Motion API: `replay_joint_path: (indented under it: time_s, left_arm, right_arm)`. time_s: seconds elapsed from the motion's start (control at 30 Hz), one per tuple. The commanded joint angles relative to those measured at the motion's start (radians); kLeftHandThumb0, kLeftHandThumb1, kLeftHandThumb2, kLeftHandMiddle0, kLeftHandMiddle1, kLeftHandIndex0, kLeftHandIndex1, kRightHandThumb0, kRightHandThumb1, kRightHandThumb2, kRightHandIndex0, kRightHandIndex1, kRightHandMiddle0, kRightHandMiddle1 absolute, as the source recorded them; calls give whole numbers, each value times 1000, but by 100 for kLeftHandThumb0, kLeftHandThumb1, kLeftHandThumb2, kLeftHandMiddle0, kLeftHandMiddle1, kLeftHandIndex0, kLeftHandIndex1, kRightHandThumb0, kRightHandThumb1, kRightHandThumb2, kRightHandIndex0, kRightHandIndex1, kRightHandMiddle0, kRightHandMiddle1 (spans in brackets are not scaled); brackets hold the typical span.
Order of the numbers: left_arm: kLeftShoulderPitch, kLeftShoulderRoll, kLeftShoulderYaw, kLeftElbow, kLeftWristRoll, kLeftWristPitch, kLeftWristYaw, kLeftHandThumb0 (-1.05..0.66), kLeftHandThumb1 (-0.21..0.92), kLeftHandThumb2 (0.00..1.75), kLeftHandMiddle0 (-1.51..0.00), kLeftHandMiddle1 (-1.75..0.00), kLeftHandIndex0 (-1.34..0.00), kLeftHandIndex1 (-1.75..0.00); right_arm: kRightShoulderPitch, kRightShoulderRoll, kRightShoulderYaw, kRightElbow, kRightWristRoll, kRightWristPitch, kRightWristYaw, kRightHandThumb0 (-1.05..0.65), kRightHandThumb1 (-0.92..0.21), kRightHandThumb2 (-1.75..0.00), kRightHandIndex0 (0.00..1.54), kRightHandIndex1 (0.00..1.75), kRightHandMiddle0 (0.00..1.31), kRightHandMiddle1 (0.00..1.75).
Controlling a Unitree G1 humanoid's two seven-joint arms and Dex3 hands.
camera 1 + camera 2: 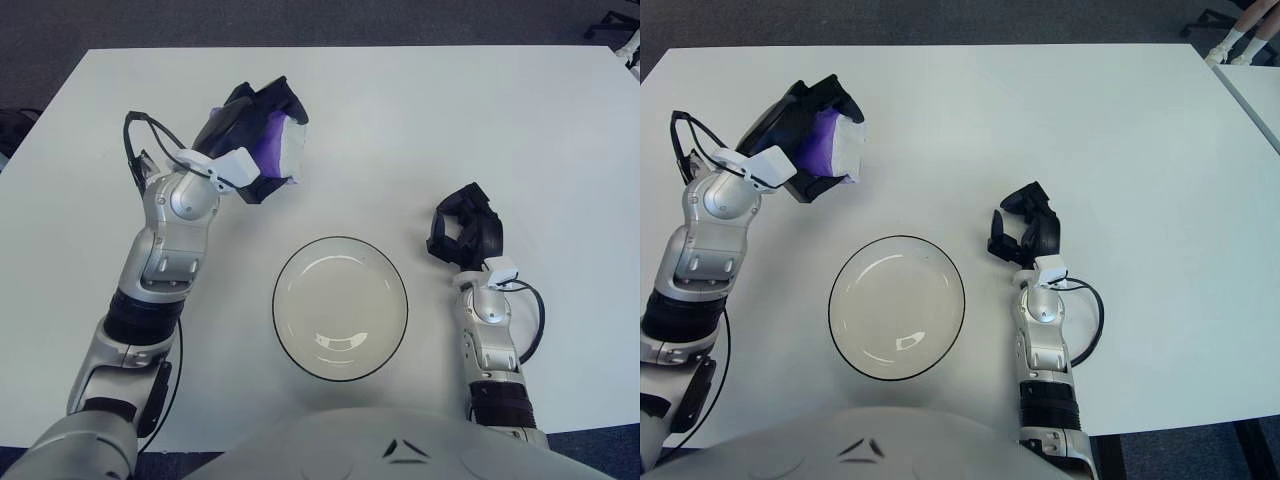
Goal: Put the tissue paper into the plate.
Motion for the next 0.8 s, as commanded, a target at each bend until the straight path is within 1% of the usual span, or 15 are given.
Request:
replay_joint_path:
  time_s: [0.0, 0.1, 0.2, 0.37, 0.4, 0.53, 0.6, 0.73, 0.77]
  left_arm:
    - [27, 5, 19, -49, -17, -13, -11, 0, -8, 175, -87, -175, -75, -168]
    - [40, 9, 25, -63, -42, -63, -5, 0, -9, 175, -87, -175, -77, -166]
    - [60, 7, 16, -111, -31, -65, -5, 0, -9, 175, -87, -175, -78, -165]
    - [60, 18, 11, -107, -25, -105, -4, 0, -9, 175, -88, -175, -77, -166]
    - [61, 23, 9, -106, -25, -123, -5, 0, -9, 175, -88, -175, -77, -166]
    - [88, 29, -29, -226, -7, -64, -70, 0, -9, 175, -88, -175, -75, -168]
    - [120, 27, -54, -289, -16, -29, -108, 0, -8, 175, -88, -175, -73, -169]
    - [165, 36, -67, -356, -61, 7, -168, 0, -7, 175, -88, -175, -71, -171]
    - [170, 43, -68, -362, -92, 11, -194, 0, -7, 175, -88, -175, -70, -172]
  right_arm:
    - [83, 9, -4, 138, 17, 113, 4, -44, -45, -115, 92, 175, 51, 175]
    - [82, 11, -5, 139, 22, 109, 7, -44, -45, -115, 92, 175, 51, 175]
    - [81, 12, -5, 140, 25, 109, 9, -44, -45, -115, 91, 175, 51, 175]
    - [79, 12, -3, 141, 21, 108, 9, -44, -46, -115, 90, 175, 50, 175]
    - [79, 11, -3, 143, 20, 106, 9, -44, -46, -115, 90, 175, 50, 175]
    - [77, 10, -4, 148, 20, 102, 11, -44, -46, -115, 91, 175, 50, 175]
    - [76, 10, -4, 150, 20, 98, 11, -44, -46, -115, 91, 175, 50, 175]
    - [75, 11, -5, 153, 21, 95, 10, -44, -46, -115, 91, 175, 50, 175]
    - [74, 13, -6, 154, 21, 94, 9, -44, -45, -115, 91, 175, 50, 175]
